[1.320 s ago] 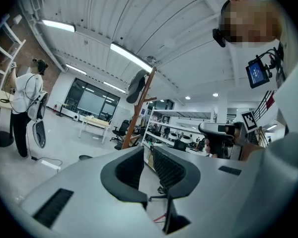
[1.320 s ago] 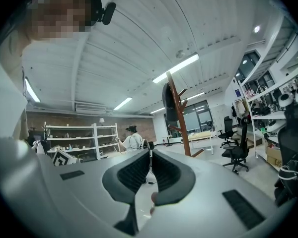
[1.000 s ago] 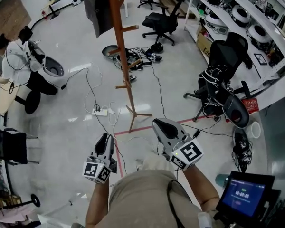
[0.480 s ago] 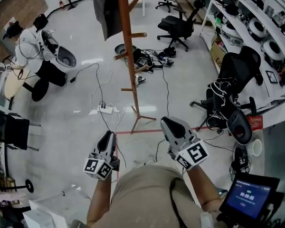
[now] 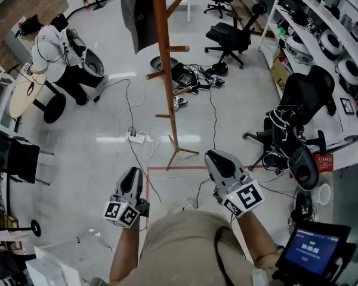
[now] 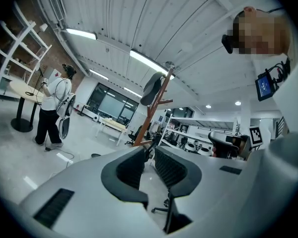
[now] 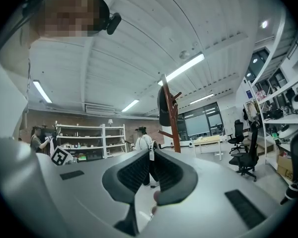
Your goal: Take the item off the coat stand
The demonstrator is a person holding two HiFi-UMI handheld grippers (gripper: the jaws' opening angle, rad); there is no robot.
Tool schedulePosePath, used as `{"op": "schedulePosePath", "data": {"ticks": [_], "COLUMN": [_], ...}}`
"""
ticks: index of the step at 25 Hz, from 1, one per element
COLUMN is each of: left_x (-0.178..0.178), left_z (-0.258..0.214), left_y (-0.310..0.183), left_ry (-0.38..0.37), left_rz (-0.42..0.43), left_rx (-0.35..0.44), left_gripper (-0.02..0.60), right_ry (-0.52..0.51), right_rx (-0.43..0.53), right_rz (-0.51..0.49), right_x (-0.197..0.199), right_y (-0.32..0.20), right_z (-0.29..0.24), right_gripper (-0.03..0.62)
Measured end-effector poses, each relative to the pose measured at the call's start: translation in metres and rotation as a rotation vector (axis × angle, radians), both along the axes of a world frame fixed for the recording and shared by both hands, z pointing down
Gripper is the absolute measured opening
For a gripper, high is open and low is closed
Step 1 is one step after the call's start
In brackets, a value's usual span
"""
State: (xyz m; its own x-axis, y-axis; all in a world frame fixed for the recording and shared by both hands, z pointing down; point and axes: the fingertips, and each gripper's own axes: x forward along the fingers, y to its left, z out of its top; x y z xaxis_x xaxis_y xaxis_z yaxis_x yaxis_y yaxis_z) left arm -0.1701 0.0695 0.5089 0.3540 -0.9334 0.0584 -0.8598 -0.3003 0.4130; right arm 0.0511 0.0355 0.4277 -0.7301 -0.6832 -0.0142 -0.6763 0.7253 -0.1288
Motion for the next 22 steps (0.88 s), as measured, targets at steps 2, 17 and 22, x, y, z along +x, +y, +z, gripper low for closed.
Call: {"op": "schedulePosePath", "data": {"ticks": [2,17,22], "left_x": [0.000,-0.025,-0.035], "left_z": [0.005,-0.006,-0.004], "left_y": [-0.005,-0.073,-0.084], "left_ry": [-0.003,-0.056,-0.053], "left_rz": [-0.003,0.140,0.184], "left_rx": [-0.004,0.056,0.060], "left_gripper": [0.077,0.078,0.078], "right_ry": [0.001,0.018,0.032], "right_rx": [-0.003,-0.033,-0.040], "right_rz": [-0.009,0.019,0.016], "right_x": [-0.001,-0.060,-0.086], "right_y": [-0.006,-0.043,-0.051], "right_z": [0.002,0.004,0.011], "right_gripper": [0.025,0.028,0.028]}}
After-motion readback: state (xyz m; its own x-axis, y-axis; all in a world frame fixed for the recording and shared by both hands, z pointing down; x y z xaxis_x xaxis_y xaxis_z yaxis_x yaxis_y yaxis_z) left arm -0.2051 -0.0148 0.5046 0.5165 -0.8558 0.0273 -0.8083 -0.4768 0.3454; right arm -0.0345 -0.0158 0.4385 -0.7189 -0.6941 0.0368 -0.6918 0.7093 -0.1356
